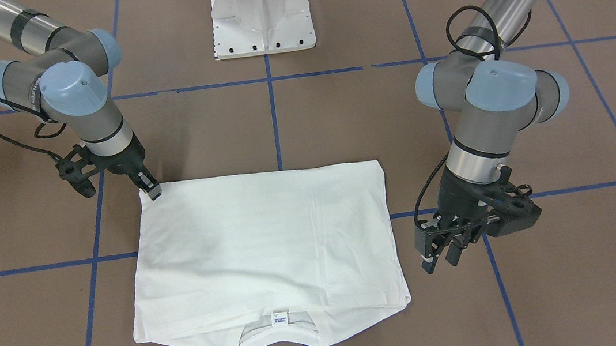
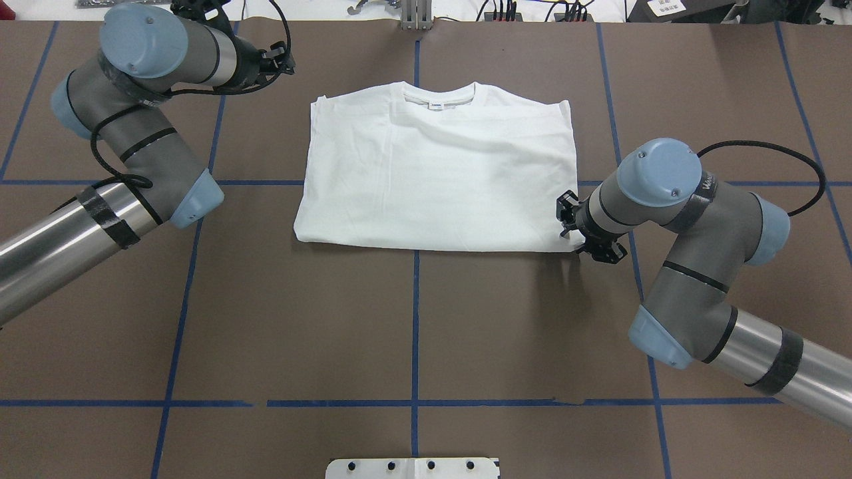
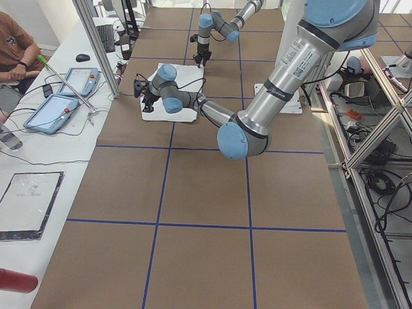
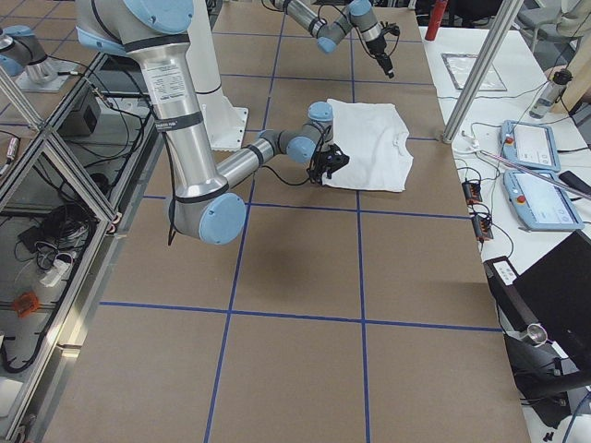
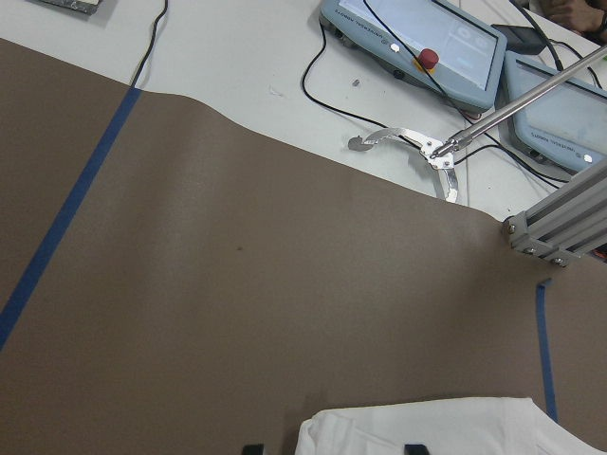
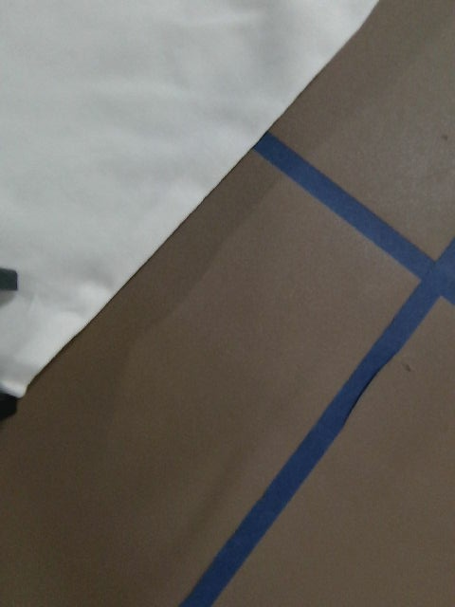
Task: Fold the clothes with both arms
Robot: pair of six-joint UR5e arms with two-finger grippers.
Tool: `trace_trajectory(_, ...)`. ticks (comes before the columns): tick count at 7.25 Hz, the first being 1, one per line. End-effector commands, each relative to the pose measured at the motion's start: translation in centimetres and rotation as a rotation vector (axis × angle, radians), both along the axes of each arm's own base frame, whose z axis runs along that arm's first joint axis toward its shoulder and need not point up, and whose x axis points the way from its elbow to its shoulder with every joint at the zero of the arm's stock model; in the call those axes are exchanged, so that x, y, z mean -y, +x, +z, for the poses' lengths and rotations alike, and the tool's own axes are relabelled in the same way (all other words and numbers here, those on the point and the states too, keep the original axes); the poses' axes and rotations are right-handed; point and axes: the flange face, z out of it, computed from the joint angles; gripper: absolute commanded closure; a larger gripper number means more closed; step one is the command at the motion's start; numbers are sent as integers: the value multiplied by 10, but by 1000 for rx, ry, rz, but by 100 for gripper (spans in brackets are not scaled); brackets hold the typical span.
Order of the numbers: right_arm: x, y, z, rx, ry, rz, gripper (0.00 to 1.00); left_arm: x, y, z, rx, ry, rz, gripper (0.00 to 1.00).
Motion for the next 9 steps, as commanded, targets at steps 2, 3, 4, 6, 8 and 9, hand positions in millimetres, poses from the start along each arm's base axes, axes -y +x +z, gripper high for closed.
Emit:
trace_trajectory(2, -4, 5, -15, 26, 2, -13, 100, -2, 0, 5, -1, 1, 2, 42)
trace_trajectory(3, -17, 20, -23, 50, 0, -21, 100, -3, -1, 0, -6, 7, 3, 42)
trace_trajectory(4, -42, 45, -31, 69, -12, -46, 100, -13, -9, -24, -34, 36, 5, 42)
trace_trajectory(6, -151, 65, -20, 84, -118, -257, 100, -55, -27, -40, -109, 26, 124, 42)
trace_trajectory(8, -233, 68, -34, 140, -206, -473, 100, -93, -37, -75, -160, -80, 207, 42)
trace_trajectory(9, -267, 57, -44, 148, -216, -555, 100, -118, -20, -82, -217, -150, 221, 42)
